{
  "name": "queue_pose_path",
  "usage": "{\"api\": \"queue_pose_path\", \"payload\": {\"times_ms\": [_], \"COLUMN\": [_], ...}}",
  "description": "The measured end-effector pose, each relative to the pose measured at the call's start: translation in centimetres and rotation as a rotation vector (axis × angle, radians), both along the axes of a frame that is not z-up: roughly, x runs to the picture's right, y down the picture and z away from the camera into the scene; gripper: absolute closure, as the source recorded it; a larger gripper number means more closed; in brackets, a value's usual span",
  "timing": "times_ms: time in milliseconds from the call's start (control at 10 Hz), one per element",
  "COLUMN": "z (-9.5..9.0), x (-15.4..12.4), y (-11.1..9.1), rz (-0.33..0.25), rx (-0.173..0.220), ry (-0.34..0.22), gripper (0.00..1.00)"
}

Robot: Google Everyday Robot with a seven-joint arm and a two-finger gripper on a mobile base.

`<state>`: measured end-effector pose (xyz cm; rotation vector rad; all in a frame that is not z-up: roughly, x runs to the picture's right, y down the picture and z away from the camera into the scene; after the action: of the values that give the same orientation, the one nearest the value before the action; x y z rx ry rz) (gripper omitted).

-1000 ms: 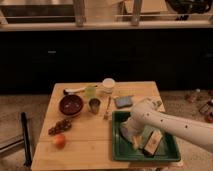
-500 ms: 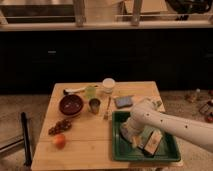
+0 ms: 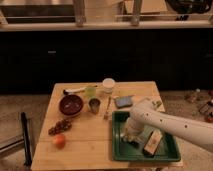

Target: Place towel in table surface

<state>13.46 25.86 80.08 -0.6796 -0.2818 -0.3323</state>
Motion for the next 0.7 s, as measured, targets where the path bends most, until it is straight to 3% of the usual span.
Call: {"api": "queue_pose_path", "payload": {"times_ms": [100,700], "z": [-0.1,-1.6], "x": [-0.1,-1.0], "y": [0.0,-1.1], "rz": [-0.005,-0.022], "rx": [-0.002,0.011], "ry": [-0.003,-0.021], "gripper": [0.99,1.00]}}
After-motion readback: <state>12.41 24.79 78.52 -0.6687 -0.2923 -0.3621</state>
